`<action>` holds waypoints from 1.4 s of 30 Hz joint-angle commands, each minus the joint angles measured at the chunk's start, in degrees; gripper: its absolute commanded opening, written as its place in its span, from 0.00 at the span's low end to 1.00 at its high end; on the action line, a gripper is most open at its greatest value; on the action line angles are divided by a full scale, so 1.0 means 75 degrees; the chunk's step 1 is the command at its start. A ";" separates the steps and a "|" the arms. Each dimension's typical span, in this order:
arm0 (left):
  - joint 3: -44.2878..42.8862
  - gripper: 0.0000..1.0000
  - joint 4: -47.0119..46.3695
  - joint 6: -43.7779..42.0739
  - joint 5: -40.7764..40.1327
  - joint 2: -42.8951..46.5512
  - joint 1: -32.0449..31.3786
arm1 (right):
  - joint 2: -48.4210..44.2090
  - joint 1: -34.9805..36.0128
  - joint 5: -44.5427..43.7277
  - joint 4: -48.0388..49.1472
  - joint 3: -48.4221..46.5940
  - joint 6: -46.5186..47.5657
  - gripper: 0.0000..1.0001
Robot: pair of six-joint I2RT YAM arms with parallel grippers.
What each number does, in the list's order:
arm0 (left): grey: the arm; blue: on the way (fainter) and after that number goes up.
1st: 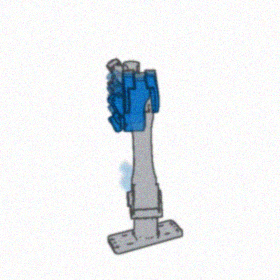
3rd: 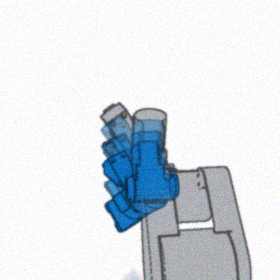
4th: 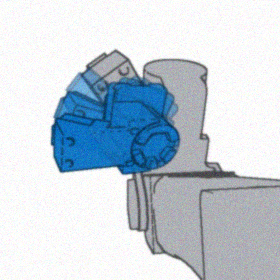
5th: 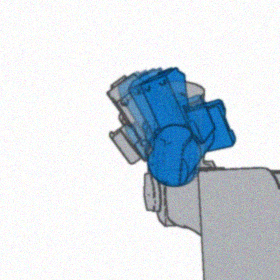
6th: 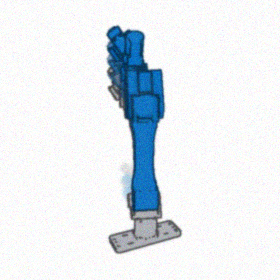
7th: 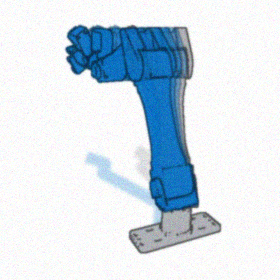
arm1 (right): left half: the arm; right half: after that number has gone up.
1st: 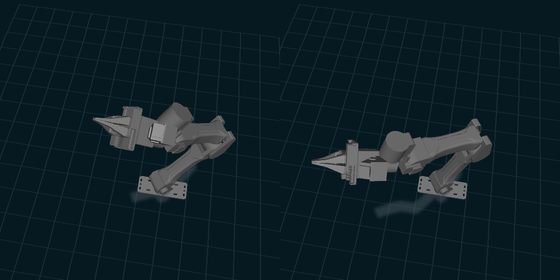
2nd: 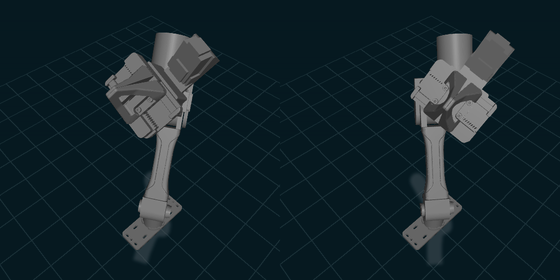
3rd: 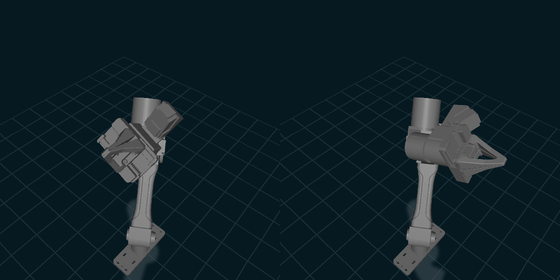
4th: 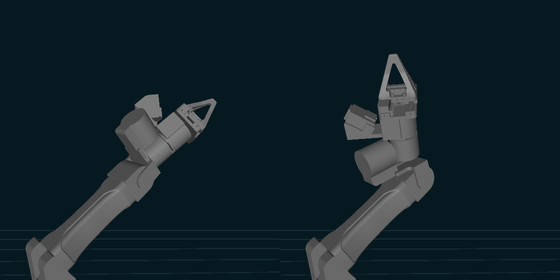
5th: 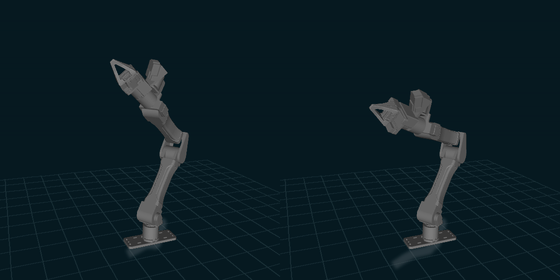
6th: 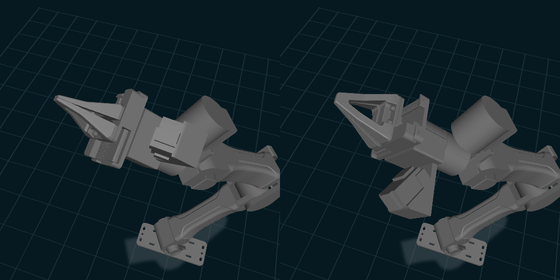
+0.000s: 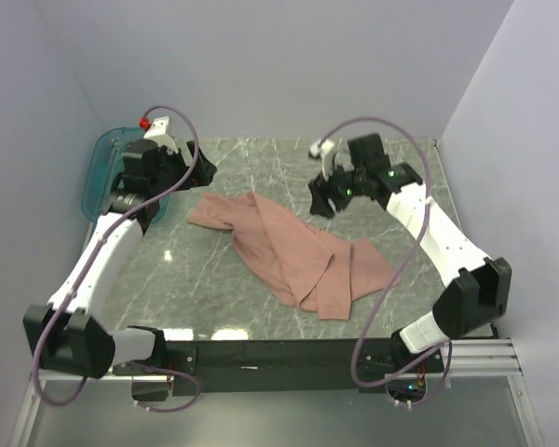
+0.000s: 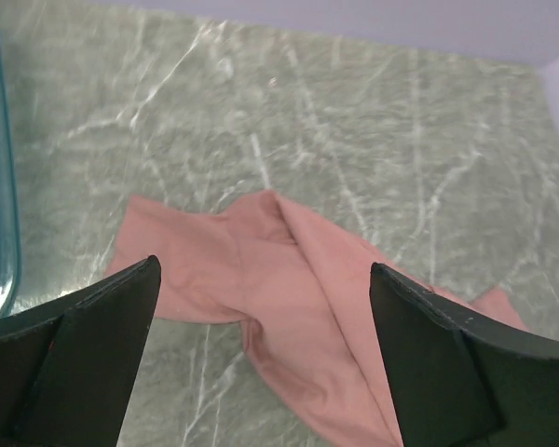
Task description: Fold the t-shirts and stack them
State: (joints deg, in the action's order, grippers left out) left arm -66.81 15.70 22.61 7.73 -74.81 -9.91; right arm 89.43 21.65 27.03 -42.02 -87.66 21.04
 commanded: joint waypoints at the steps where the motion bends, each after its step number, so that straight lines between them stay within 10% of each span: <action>1: 0.0232 0.99 -0.0031 -0.0718 0.0715 0.1019 -0.0026 | -0.0602 0.0207 0.0991 -0.0246 0.1662 0.0664 0.66; 12: 0.3081 0.99 -0.0523 -0.1070 0.0799 0.3573 -0.0026 | 0.0262 0.0219 -0.0368 0.0329 0.2383 0.0277 0.56; 22: 0.3200 0.99 -0.0547 -0.1034 0.0856 0.3705 -0.0026 | 0.0908 0.0301 -0.0146 0.0212 0.2781 0.0277 0.37; 28: 0.3236 0.99 -0.0559 -0.1023 0.0915 0.3740 -0.0026 | 0.0815 0.0277 -0.0427 0.0177 0.2688 0.0300 0.00; 40: 0.3271 0.99 -0.0617 -0.1023 0.1021 0.3751 -0.0026 | 0.0263 -0.2394 -0.4645 0.2695 -0.0405 -0.0988 0.00; 42: 0.3294 0.99 -0.0629 -0.1011 0.1079 0.3763 -0.0026 | 0.0462 -0.2394 -0.4554 0.2383 -0.0860 -0.1024 0.16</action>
State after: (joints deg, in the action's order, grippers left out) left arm -41.89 13.96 15.73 14.26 -47.35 -10.00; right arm 95.15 3.79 -0.45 -28.42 -89.38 16.38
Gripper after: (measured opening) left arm 0.995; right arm 0.085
